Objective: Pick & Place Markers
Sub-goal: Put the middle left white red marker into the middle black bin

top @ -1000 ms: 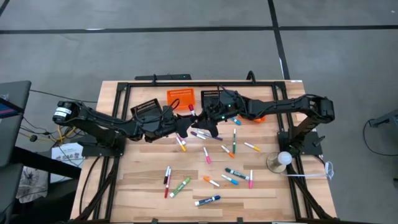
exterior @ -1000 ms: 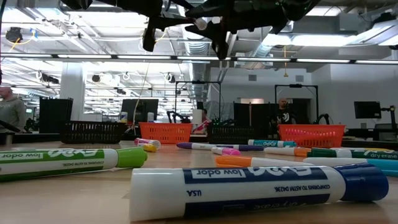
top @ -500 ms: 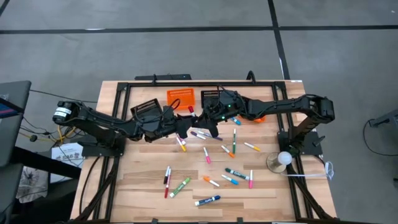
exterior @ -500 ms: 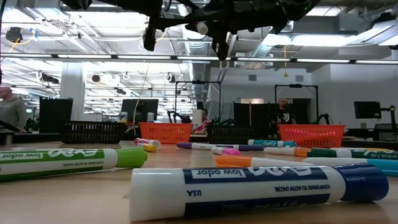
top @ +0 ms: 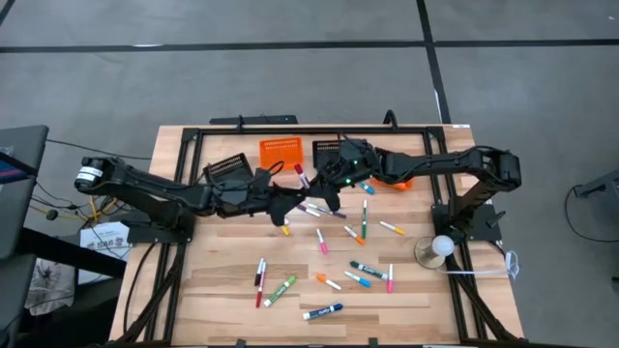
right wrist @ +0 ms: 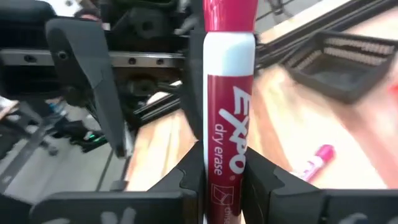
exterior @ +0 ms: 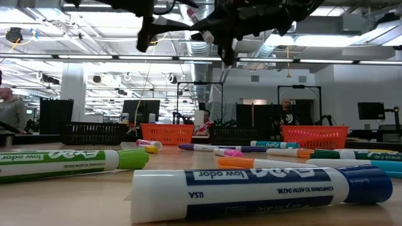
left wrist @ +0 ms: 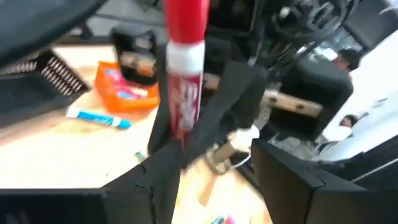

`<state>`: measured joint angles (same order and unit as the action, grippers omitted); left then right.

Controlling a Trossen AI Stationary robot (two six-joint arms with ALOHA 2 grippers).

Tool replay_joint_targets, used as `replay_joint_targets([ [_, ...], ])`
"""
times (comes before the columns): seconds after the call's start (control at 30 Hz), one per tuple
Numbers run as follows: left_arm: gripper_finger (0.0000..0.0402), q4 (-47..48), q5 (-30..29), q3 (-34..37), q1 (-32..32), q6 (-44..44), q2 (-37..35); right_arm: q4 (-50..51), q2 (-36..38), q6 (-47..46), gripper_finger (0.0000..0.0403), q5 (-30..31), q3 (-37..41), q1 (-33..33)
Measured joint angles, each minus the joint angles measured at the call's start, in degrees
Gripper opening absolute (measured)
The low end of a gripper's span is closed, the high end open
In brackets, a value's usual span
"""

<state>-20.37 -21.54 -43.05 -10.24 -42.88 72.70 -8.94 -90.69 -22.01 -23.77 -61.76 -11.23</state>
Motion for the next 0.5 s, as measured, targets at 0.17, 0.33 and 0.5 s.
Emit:
replay_joint_targets([
  [0.17, 0.0190, 5.6, 0.3, 0.0, -0.3, 0.4, -5.1, 1.7, 0.0, 1.1, 0.0052, 0.8, 0.0, -2.5],
  [0.33, 0.0187, 9.4, -2.0, 0.0, -0.3, 0.5, -6.8, 13.9, 0.0, 8.2, 0.0052, 5.2, -2.6, -6.6],
  [0.5, 0.0186, 10.9, -5.1, 0.0, -0.2, 1.0, -6.7, 31.2, -0.4, 20.8, 0.0052, 15.4, -9.4, -11.0],
])
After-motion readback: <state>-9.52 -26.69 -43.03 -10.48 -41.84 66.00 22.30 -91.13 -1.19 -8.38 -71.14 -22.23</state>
